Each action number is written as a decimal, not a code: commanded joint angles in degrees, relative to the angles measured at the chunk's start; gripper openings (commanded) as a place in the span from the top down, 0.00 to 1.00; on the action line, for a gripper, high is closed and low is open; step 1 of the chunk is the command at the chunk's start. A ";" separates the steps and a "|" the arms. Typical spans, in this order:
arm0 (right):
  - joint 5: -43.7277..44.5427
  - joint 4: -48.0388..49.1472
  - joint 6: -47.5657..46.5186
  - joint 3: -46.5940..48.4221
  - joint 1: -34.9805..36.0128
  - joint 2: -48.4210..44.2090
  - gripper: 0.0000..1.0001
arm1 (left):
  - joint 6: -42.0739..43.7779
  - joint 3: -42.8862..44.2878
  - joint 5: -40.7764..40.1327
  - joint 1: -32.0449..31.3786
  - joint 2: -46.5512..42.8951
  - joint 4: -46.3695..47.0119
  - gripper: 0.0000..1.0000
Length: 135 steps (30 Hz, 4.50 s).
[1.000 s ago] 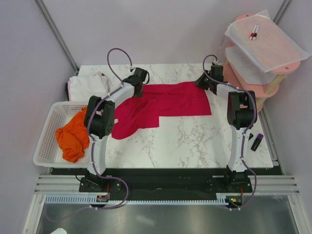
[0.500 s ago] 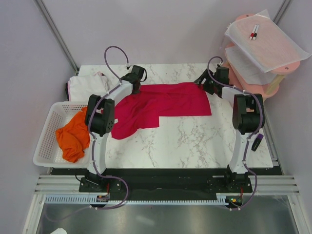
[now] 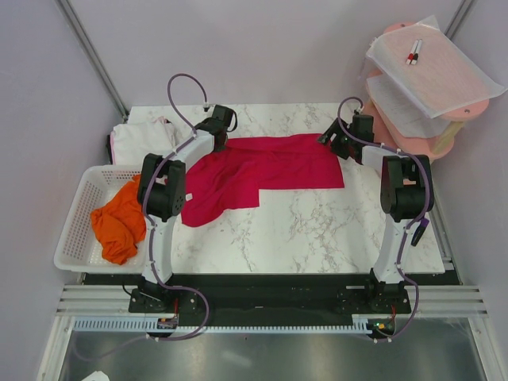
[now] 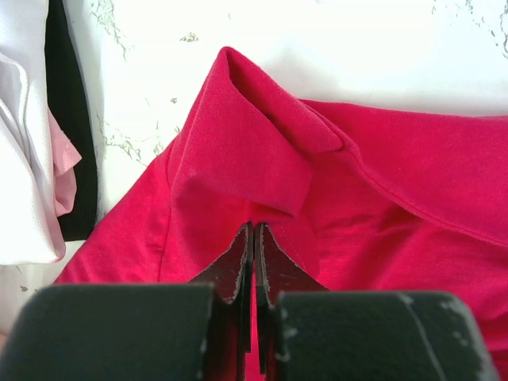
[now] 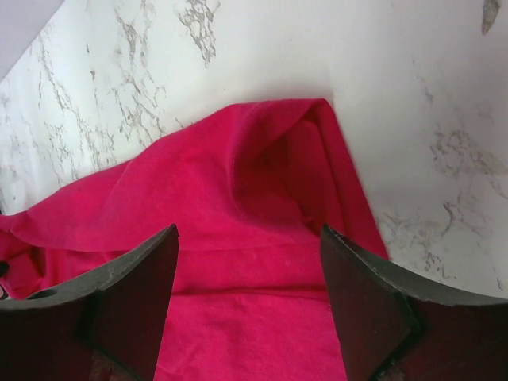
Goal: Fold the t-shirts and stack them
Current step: Flatten out the tshirt, then fold the flattened tshirt in 1/3 of the way
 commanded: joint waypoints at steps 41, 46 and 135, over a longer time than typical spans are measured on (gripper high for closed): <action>-4.51 -3.04 -6.86 -3.00 5.79 -28.97 1.00 | 0.79 -10.22 -0.87 0.02 -31.29 -1.24 0.98; -1.96 -9.29 -10.73 -8.01 8.52 -45.93 1.00 | -0.18 -20.77 -1.13 -1.74 -49.39 -1.24 0.98; 3.49 -13.60 -8.98 5.00 -1.06 -8.52 1.00 | -1.76 0.24 15.30 7.05 -21.81 -17.67 0.98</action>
